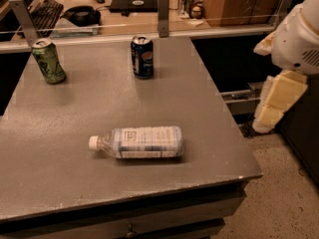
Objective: Move pepsi can near blue plastic bottle
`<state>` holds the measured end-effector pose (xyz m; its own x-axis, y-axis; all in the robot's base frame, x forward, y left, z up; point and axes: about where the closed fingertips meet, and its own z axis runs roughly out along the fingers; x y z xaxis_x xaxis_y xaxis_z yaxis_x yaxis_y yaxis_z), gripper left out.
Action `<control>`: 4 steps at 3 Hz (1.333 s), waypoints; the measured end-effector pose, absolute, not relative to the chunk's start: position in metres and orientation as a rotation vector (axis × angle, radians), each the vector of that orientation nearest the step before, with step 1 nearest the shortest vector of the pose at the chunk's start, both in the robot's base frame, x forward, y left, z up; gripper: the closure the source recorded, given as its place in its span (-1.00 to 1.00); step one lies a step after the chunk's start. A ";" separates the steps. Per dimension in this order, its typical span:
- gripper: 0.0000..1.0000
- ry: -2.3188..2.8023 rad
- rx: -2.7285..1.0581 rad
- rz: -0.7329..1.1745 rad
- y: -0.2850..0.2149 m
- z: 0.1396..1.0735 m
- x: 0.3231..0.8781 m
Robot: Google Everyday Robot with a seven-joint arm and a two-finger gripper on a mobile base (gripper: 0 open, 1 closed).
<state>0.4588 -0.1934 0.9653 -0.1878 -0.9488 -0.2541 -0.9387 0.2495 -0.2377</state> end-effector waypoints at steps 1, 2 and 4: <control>-1.00 2.117 -1.720 0.039 -0.155 0.954 0.502; -1.00 2.048 -1.686 0.129 -0.121 0.950 0.552; -1.00 1.857 -1.506 0.274 -0.071 0.951 0.654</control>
Offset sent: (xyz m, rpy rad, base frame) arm 0.1612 0.1127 -0.0157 0.2983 -0.0586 0.0858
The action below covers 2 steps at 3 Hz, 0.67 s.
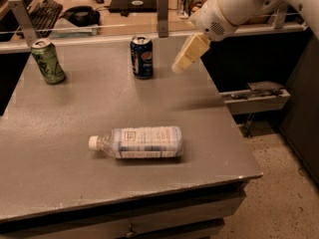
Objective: Move pepsi can near blue plastic bottle
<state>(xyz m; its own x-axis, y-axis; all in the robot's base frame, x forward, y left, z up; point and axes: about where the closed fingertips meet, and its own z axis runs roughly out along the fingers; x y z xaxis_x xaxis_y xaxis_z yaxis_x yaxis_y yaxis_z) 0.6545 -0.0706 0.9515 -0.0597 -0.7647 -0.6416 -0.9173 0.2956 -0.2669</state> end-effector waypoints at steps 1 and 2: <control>-1.00 1.750 -1.311 0.470 -0.027 0.940 0.703; -1.00 1.714 -1.245 0.568 -0.003 0.929 0.711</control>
Offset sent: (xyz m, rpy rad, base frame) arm 0.0671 0.0922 -0.0322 0.4838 0.0207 -0.0180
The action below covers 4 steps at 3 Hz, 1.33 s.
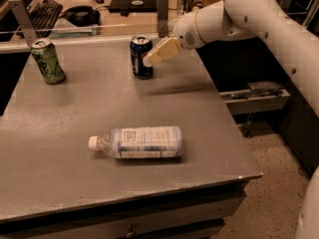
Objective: Move pepsi can near blue plastic bottle
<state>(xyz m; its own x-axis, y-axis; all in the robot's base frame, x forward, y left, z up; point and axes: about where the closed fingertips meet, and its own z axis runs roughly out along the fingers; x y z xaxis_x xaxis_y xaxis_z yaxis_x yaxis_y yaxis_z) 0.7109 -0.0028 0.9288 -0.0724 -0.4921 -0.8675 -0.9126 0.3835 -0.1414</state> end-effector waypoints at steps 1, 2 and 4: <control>-1.00 1.696 -1.215 0.669 0.026 0.907 0.713; -0.66 1.669 -1.186 0.733 0.044 0.896 0.717; 0.28 1.602 -1.143 0.757 0.045 0.900 0.721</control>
Offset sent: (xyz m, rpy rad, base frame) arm 0.0121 0.0626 -0.0446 0.2022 0.0640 0.0531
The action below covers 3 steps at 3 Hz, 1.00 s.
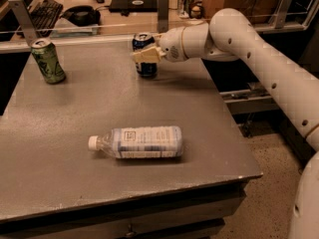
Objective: Move pepsi can near blue plastic bottle
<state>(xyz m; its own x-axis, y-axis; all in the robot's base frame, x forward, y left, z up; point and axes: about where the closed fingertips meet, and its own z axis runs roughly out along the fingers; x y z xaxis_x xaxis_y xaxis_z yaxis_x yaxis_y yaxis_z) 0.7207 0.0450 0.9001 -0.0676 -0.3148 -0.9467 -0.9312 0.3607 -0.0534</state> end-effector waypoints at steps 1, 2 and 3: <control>0.76 1.570 -1.144 0.751 0.030 0.917 0.711; 1.00 1.522 -1.197 0.782 0.020 0.937 0.684; 1.00 1.476 -1.276 0.851 0.013 0.943 0.641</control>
Offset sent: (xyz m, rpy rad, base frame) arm -0.0807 -0.0444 0.0596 0.0164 -0.0607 0.1673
